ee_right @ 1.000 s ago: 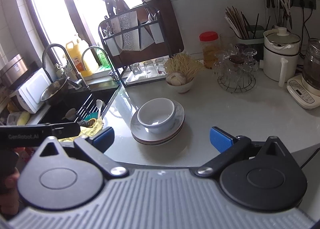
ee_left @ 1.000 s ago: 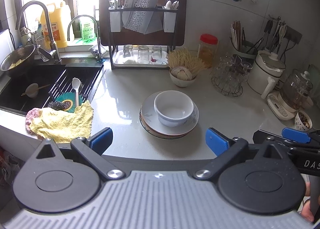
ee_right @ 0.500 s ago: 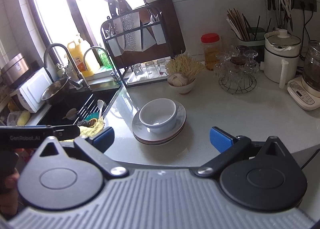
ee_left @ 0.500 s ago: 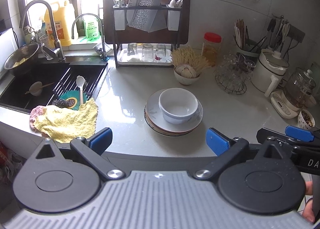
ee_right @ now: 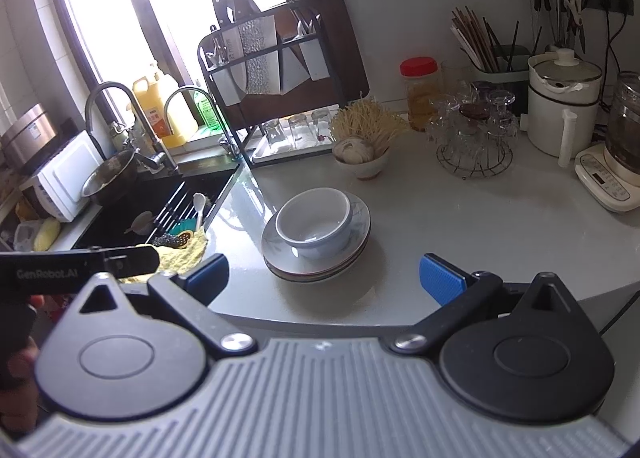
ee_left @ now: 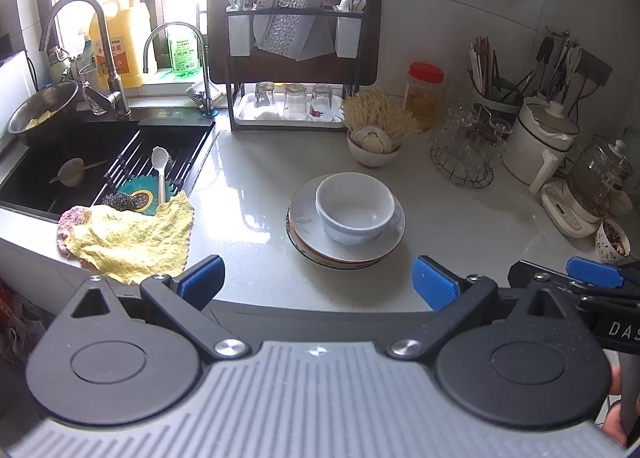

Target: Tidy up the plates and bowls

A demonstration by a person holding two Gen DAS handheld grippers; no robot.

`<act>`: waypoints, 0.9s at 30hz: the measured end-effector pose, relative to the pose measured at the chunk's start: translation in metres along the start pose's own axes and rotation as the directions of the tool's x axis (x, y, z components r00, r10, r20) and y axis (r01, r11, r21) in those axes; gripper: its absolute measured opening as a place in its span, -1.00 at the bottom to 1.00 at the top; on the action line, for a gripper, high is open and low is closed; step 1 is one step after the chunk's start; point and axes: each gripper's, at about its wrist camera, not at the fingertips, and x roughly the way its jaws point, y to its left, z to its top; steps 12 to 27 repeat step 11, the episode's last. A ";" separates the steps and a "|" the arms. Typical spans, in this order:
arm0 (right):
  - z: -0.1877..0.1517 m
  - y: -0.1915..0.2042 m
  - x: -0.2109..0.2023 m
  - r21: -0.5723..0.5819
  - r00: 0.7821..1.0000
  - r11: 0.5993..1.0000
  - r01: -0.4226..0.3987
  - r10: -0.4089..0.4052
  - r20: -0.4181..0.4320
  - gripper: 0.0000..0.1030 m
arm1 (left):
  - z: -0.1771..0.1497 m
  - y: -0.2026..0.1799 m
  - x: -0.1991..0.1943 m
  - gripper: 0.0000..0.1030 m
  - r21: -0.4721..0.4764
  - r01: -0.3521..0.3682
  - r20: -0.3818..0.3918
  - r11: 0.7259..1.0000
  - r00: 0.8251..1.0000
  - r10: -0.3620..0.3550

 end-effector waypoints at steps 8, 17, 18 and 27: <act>0.004 0.002 0.000 -0.007 1.000 1.000 0.007 -0.007 0.009 1.00 | -0.003 0.004 0.004 0.97 0.003 -0.003 -0.016 1.000 1.000 0.003; 0.003 0.003 0.002 0.000 1.000 1.000 0.006 -0.006 0.006 1.00 | -0.002 0.006 0.004 0.97 -0.003 -0.004 -0.013 1.000 1.000 0.004; 0.003 0.003 0.002 0.000 1.000 1.000 0.006 -0.006 0.006 1.00 | -0.002 0.006 0.004 0.97 -0.003 -0.004 -0.013 1.000 1.000 0.004; 0.003 0.003 0.002 0.000 1.000 1.000 0.006 -0.006 0.006 1.00 | -0.002 0.006 0.004 0.97 -0.003 -0.004 -0.013 1.000 1.000 0.004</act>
